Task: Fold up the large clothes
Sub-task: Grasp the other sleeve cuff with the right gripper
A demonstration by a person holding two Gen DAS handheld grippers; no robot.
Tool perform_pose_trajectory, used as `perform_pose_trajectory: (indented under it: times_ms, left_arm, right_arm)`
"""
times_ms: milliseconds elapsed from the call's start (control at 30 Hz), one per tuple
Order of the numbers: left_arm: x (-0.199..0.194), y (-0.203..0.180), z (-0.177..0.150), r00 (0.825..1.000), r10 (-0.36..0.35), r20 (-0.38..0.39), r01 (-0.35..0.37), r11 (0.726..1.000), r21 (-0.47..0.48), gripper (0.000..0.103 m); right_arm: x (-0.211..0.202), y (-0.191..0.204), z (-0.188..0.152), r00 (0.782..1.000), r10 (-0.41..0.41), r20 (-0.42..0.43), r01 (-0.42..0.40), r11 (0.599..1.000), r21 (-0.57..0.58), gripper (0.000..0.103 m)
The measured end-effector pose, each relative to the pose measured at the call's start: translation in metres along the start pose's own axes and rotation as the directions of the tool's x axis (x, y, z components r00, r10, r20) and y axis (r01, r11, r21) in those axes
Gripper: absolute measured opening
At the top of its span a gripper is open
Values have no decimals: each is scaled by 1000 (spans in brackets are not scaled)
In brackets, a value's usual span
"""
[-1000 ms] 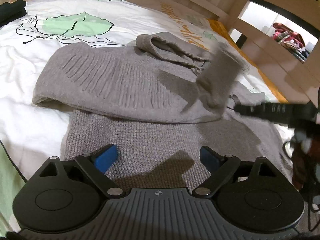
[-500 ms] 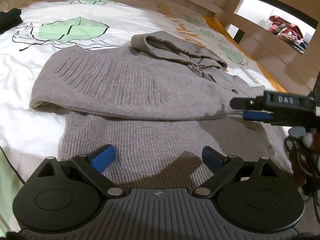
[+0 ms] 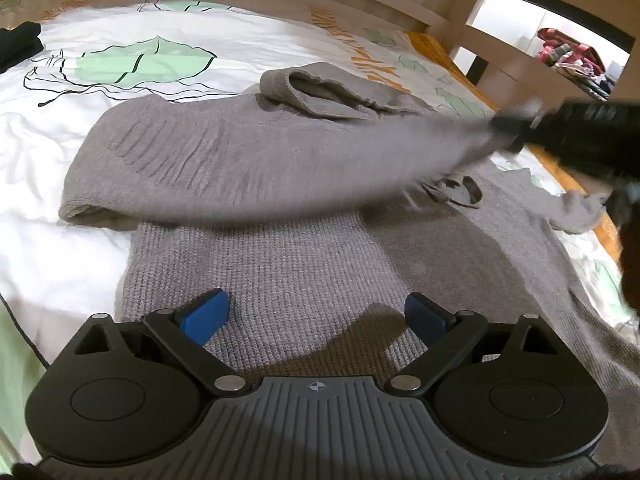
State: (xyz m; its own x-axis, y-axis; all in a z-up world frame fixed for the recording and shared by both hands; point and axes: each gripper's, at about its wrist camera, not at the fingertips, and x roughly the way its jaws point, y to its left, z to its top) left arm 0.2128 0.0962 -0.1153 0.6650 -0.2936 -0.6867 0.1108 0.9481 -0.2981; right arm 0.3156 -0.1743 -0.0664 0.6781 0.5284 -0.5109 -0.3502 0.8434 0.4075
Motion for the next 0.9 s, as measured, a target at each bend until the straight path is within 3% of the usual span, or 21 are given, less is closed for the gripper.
perform_pose_trajectory:
  times_ms: [167,333,467,533,600,733,900]
  left_arm:
    - [0,0,-1,1000,1,3,-1,1000,4,96]
    - [0,-3,-1,1000,14,2,-14,1000,23,96]
    - [-6,0,3,1000,-6,-7,6,1000,-1,95]
    - [-16,0,14,1000,-16,-27,15,1000,-19,95]
    - [-30,-1,27,1000,-22,11,22,1000,-14,95]
    - [-38,2,64,995,43,87,-46,998,30,96]
    - [-6,28,102,974,210,91,-214,976,35,95]
  right_arm:
    - [-25,-22,27,991,-111,69,115,992,-53,14]
    - [-10,-69,21,969,-246,-11,246,969,-21,14]
    - [4,-75,7,958,-281,-54,279,959,-41,14]
    - [-1,-70,6,957,-289,-24,287,955,-73,14]
    - [-5,-68,5,956,-293,10,293,953,-78,14]
    - [13,-72,-2,945,-320,-61,312,944,-108,14]
    - [22,-80,-19,939,-328,-104,315,942,-118,15]
